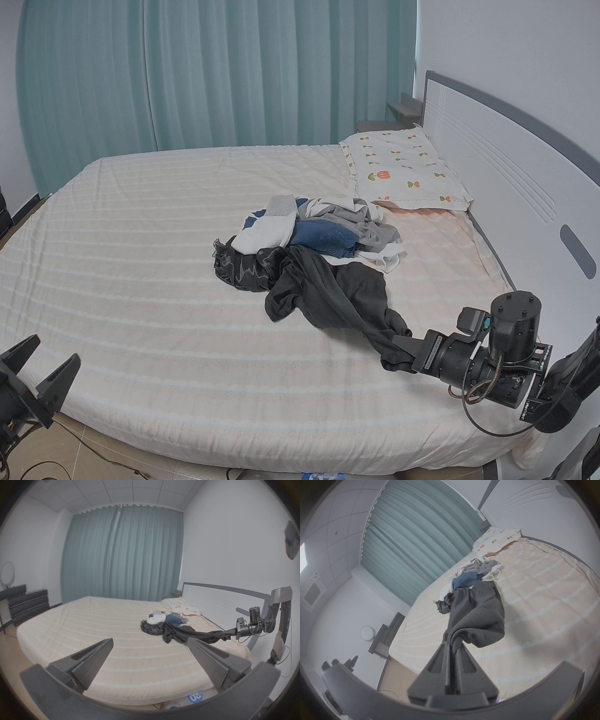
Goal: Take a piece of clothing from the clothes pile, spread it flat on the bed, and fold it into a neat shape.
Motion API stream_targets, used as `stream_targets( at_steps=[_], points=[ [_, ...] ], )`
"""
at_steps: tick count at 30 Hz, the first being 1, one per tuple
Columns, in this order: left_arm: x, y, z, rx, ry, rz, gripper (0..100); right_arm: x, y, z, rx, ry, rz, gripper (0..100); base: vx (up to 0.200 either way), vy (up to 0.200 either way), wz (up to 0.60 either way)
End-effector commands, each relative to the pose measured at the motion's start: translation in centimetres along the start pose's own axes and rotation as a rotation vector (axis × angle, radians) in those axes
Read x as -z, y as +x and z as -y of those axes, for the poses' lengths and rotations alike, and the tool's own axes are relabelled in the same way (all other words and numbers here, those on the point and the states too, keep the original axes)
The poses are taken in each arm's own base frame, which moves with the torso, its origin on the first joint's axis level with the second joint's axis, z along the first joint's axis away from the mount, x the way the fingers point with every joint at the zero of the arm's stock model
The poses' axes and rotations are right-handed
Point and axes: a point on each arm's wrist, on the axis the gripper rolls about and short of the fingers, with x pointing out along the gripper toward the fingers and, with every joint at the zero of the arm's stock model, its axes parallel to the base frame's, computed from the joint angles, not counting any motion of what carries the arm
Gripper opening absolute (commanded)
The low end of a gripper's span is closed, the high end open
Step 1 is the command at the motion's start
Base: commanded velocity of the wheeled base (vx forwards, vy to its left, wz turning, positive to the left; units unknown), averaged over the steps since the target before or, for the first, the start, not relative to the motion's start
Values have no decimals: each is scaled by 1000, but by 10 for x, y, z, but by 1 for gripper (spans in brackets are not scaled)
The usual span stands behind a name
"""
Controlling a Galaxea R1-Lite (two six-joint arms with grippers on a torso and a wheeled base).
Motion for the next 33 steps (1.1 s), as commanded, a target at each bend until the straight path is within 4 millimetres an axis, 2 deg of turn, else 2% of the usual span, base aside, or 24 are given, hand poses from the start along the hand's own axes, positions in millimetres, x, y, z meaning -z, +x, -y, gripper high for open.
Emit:
stream_targets(
  at_steps=[1, 3, 7, 8, 10, 13, 14, 16, 22, 24, 25, 33],
  points=[
    [5, 96, 25, 203, -41, -281, 100, 2, -44, -12, -109, -15, 28, 0, 0, 0, 0],
    [13, 117, 36, 209, -44, -320, 100, 1, -47, -14, -120, -16, 33, 0, 0, 0, 0],
    [42, 162, 64, 223, -72, -384, 100, 5, -48, -16, -130, -23, 12, 0, 0, 0, 0],
    [44, 165, 67, 224, -77, -387, 100, 6, -48, -16, -128, -24, 10, 0, 0, 0, 0],
    [67, 185, 87, 237, -112, -401, 100, 9, -40, -14, -113, -28, -7, 0, 0, 0, 0],
    [84, 199, 97, 235, -126, -407, 100, 10, -33, -15, -110, -34, -8, 0, 0, 0, 0],
    [96, 210, 103, 240, -125, -410, 100, 10, -30, -15, -115, -43, -2, 0, 0, 0, 0],
    [107, 225, 110, 243, -123, -410, 100, 11, -27, -16, -126, -47, 7, 0, 0, 0, 0],
    [122, 257, 127, 255, -134, -405, 100, 2, -17, -26, -202, -67, 97, 0, 0, 0, 0],
    [123, 260, 129, 258, -139, -402, 100, 4, -16, -25, -197, -69, 89, 0, 0, 0, 0],
    [127, 270, 137, 268, -140, -394, 100, 8, -9, -23, -187, -75, 78, 0, 0, 0, 0],
    [141, 299, 155, 284, -146, -365, 100, -4, -4, -37, -242, -82, 126, 0, 0, 0, 0]
  ],
)
